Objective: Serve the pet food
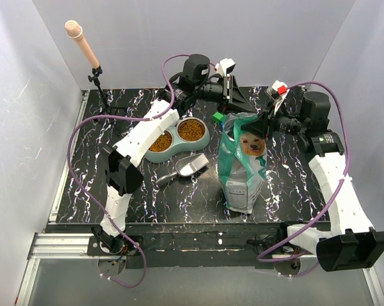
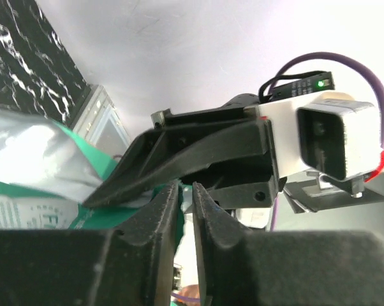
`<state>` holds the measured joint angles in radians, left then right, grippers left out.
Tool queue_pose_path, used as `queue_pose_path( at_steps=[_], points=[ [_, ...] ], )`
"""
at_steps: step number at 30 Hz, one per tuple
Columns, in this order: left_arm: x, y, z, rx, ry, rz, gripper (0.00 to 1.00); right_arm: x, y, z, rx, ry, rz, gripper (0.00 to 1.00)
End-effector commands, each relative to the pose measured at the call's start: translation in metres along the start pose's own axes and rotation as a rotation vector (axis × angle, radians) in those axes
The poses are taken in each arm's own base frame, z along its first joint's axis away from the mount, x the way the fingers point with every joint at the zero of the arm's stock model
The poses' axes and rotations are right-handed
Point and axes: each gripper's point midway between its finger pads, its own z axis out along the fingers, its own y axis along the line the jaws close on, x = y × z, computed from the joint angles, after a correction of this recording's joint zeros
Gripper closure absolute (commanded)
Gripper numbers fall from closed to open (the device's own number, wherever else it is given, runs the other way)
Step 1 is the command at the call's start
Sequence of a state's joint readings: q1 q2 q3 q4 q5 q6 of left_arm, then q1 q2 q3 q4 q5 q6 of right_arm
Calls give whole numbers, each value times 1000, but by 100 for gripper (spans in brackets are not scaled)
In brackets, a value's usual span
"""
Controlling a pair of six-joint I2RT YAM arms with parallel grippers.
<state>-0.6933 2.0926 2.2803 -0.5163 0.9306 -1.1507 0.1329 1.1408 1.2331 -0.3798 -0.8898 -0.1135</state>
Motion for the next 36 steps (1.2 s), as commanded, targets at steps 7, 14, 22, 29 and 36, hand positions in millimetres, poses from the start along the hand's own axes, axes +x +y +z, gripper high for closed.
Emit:
queue_pose_path(
  at_steps=[7, 14, 22, 29, 36],
  points=[
    [4, -49, -61, -166, -274, 354, 20, -17, 11, -3, 53, -62, 119, 93],
    [30, -27, -126, -668, -513, 681, 13, -43, -25, -39, 484, -85, 419, 99],
    [89, -24, -74, -792, -437, 876, 12, -42, -50, -64, 747, -97, 595, 99],
    [72, -9, -70, -908, -457, 940, 18, -41, -34, -58, 670, -91, 614, 99],
    [63, 10, -53, -811, -365, 843, 29, -31, -19, -64, 634, -71, 563, 99]
  ],
)
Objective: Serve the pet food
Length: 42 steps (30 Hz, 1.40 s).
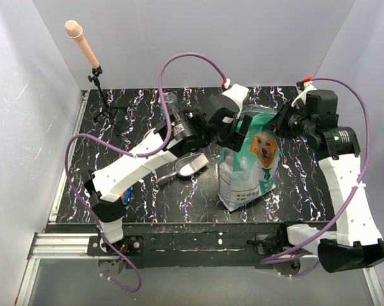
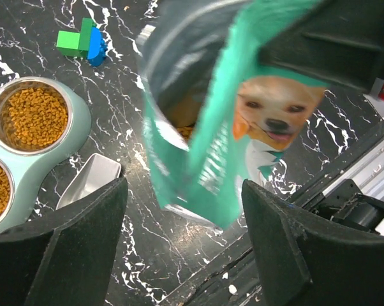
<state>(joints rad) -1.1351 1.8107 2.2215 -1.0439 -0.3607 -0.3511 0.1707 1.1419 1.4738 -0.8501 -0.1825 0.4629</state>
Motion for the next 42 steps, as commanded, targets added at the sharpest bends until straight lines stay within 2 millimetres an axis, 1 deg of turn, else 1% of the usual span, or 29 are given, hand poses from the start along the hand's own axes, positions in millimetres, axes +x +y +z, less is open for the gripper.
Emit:
queue_pose_path(
  at_steps=[1, 4, 6, 8, 10, 11, 12, 13, 14, 15, 16, 17, 18, 20, 22, 25, 28, 29, 31, 32, 34, 35, 36, 38, 39, 40, 42],
  points=[
    [-20, -2, -15, 93, -65, -18, 30, -23, 29, -31, -124, -146, -62, 99],
    [-23, 4, -10, 93, -88, -4, 36, -23, 33, -33, -147, -143, -87, 99],
    [-29, 4, -8, 124, -98, 12, 39, -23, 35, -34, -159, -141, -101, 99],
    [-33, -6, -7, 182, -113, 34, 45, -23, 37, -35, -163, -136, -121, 97],
    [-35, -15, -6, 232, -120, 51, 53, -24, 36, -35, -162, -131, -141, 94],
    [-37, -15, -7, 238, -124, 52, 61, -24, 36, -35, -162, -129, -160, 91],
    [-36, -15, -6, 242, -120, 59, 68, -23, 36, -35, -163, -123, -177, 85],
    [-36, -12, -6, 236, -122, 63, 71, -21, 38, -36, -180, -111, -205, 74],
    [-37, -7, -6, 218, -126, 59, 76, -18, 39, -37, -190, -96, -230, 59],
    [-39, -4, -8, 219, -133, 56, 87, -15, 44, -39, -222, -80, -260, 45],
    [-36, 0, -7, 220, -128, 48, 96, -12, 44, -39, -236, -62, -291, 37],
    [-38, 3, -7, 227, -136, 36, 100, -8, 47, -39, -261, -44, -318, 35],
    [-38, 4, -11, 245, -139, 28, 100, -5, 48, -40, -277, -35, -344, 31],
    [-35, 3, -13, 279, -127, 29, 100, -3, 49, -40, -296, -44, -378, 28],
    [-32, -4, -20, 349, -111, 31, 100, 1, 51, -40, -334, -62, -425, 27],
    [-35, -5, -33, 415, -122, 27, 100, 7, 54, -35, -375, -53, -471, 27],
    [-47, -1, -52, 484, -169, 21, 100, 2, 56, -30, -376, -68, -415, 27],
    [-53, 4, -59, 493, -190, 15, 100, -1, 57, -29, -371, -72, -390, 27],
    [-60, 15, -67, 515, -218, 3, 100, -7, 60, -33, -359, -88, -316, 27],
    [-65, 20, -70, 520, -239, 0, 100, -13, 62, -37, -337, -98, -237, 27],
    [-68, 26, -73, 523, -254, -4, 100, -26, 54, -42, -223, -116, -56, 26],
    [-69, 27, -73, 527, -258, -4, 100, -32, 55, -46, -201, -120, -1, 26],
    [-69, 28, -73, 534, -262, -3, 100, -35, 62, -52, -218, -111, 21, 27],
    [-68, 30, -71, 548, -263, -4, 100, -34, 73, -55, -265, -77, 41, 23],
    [-68, 30, -71, 560, -267, -5, 100, -32, 72, -55, -260, -66, 57, 23],
    [-69, 31, -71, 570, -267, -6, 100, -31, 69, -53, -242, -59, 70, 23],
    [-69, 34, -72, 570, -267, -11, 100, -27, 55, -51, -141, -38, 138, 24]
  ],
)
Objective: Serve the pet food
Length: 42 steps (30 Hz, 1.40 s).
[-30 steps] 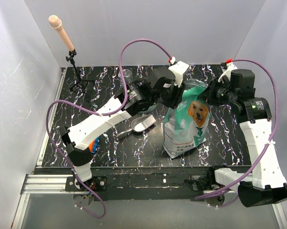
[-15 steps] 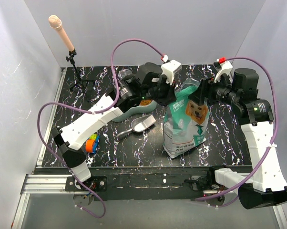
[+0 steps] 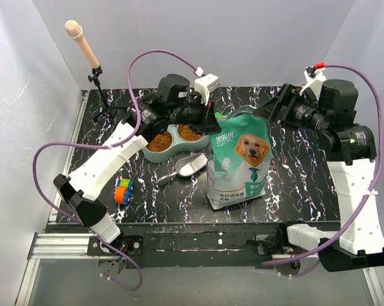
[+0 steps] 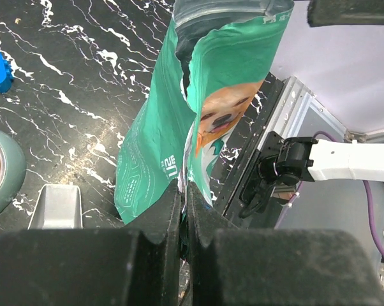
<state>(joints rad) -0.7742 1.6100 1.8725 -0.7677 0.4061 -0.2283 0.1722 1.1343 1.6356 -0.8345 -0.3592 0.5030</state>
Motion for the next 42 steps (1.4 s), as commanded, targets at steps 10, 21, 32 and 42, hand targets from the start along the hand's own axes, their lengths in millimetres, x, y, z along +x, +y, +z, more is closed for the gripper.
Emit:
queue_pose_path(
  at_steps=[10, 21, 32, 42],
  points=[
    [-57, -46, -62, 171, -233, 70, 100, 25, -20, -8, 189, 65, 326, 44],
    [-51, -70, -68, 343, -170, 45, 100, -3, 33, -14, -167, -19, -94, 29],
    [-40, -83, -78, 466, -120, 15, 100, 36, 6, -8, -293, 60, -765, 13],
    [-20, -79, -94, 468, -101, 75, 100, 51, -16, 2, -260, 147, -800, 15]
  ],
)
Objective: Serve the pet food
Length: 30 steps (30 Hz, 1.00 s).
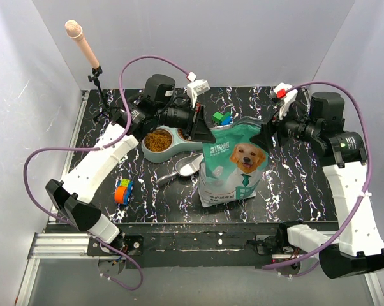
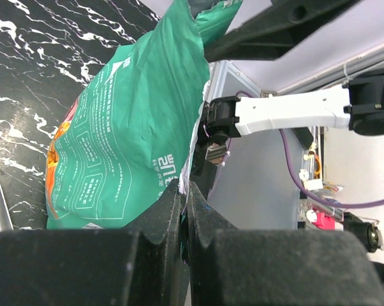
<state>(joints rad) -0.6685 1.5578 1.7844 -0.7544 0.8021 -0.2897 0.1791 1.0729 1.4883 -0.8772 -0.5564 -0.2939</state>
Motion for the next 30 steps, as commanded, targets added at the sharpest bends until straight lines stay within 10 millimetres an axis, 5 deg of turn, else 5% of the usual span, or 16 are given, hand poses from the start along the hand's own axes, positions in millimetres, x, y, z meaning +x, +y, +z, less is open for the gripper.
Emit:
queue_pose_path(
  at_steps=[1, 7, 15, 18, 24, 27, 30],
  points=[
    [-23, -72, -48, 178, -125, 209, 100, -3, 8, 2, -73, -7, -79, 14],
    [-15, -75, -52, 190, -127, 208, 100, -11, 48, -1, -330, -53, -97, 17],
    [3, -93, -60, 279, -111, 208, 100, 7, 70, -9, -382, -72, -46, 29],
    [9, -99, -65, 296, -102, 220, 100, 8, 79, -14, -394, -102, -58, 40],
    [19, -104, -70, 305, -84, 219, 100, 5, 80, -17, -357, -174, -108, 81],
    [20, -102, -71, 277, -84, 220, 100, 3, 80, -16, -368, -181, -107, 89],
    [22, -94, -70, 216, -97, 206, 78, 1, 86, -18, -408, -183, -93, 91]
  ],
)
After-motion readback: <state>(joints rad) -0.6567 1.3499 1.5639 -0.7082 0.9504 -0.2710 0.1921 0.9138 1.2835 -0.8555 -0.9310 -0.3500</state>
